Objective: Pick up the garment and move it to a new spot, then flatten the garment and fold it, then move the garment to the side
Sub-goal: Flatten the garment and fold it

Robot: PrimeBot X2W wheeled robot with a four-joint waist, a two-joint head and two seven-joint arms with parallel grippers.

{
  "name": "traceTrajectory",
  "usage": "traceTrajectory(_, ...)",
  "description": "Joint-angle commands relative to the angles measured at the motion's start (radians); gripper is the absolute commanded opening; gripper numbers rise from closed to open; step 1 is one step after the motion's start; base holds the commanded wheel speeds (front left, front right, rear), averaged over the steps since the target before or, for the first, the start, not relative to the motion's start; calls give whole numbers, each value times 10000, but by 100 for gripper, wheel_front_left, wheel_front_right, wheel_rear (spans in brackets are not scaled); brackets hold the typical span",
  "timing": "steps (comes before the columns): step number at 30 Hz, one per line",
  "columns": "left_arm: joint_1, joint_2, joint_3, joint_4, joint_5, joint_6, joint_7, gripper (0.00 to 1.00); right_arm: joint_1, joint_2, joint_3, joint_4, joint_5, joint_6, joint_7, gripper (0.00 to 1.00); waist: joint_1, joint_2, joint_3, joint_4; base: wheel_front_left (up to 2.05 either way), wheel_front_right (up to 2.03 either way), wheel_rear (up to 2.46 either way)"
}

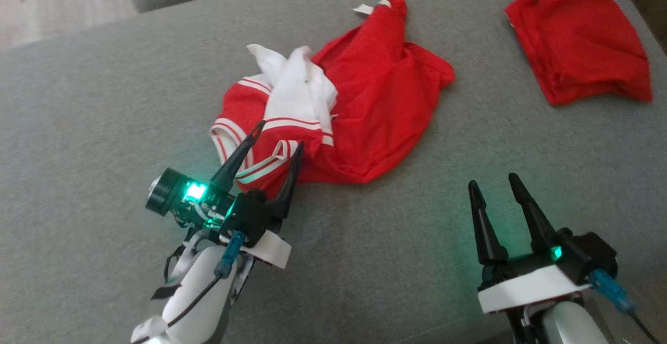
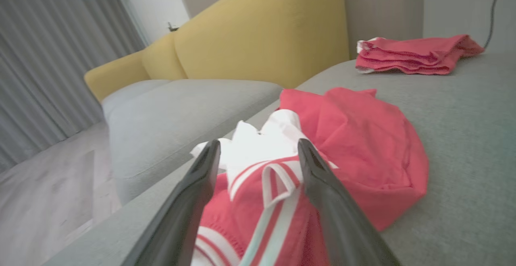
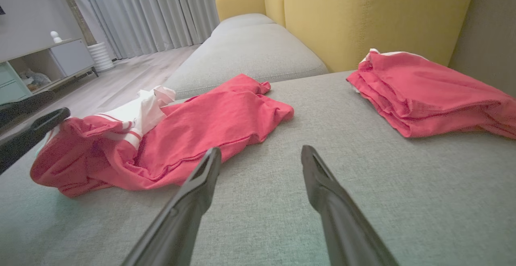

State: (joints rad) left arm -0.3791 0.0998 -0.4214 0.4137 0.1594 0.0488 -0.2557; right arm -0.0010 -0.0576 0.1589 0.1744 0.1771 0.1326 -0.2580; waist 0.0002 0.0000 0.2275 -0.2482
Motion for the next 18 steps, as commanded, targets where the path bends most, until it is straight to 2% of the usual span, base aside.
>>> traceTrajectory(1, -412, 71, 182, -109, 37, -127, 17, 100, -368, -9, 244, -303, 103, -19, -38, 100, -2, 0, 280, -342, 0, 0, 0)
traceTrajectory(8, -471, 534, -170, 173, 488, -226, 754, 100, -422, 51, 241, -290, 186, -19, -38, 100, -2, 0, 440, -544, 0, 0, 0)
traceTrajectory(12, -354, 812, -101, 260, 495, -237, 1392, 100, -437, 64, 254, -255, 211, -19, -38, 100, -2, 0, 399, -592, 0, 0, 0)
traceTrajectory(15, -293, 852, -112, 169, 396, -335, 1469, 98, -444, 67, 256, -243, 217, -19, -38, 100, -2, 0, 353, -596, 0, 0, 0)
traceTrajectory(16, -268, 844, -117, 73, 320, -379, 1403, 29, -444, 68, 267, -234, 220, -19, -38, 100, -2, 0, 316, -601, 0, 0, 0)
traceTrajectory(17, -248, 817, -115, -39, 228, -416, 1310, 0, -440, 69, 279, -225, 233, -19, -38, 100, -2, 0, 282, -602, 0, 0, 0)
traceTrajectory(18, -244, 781, -119, -134, 131, -470, 1228, 0, -438, 70, 287, -216, 250, -19, -38, 100, -2, 0, 244, -602, 0, 0, 0)
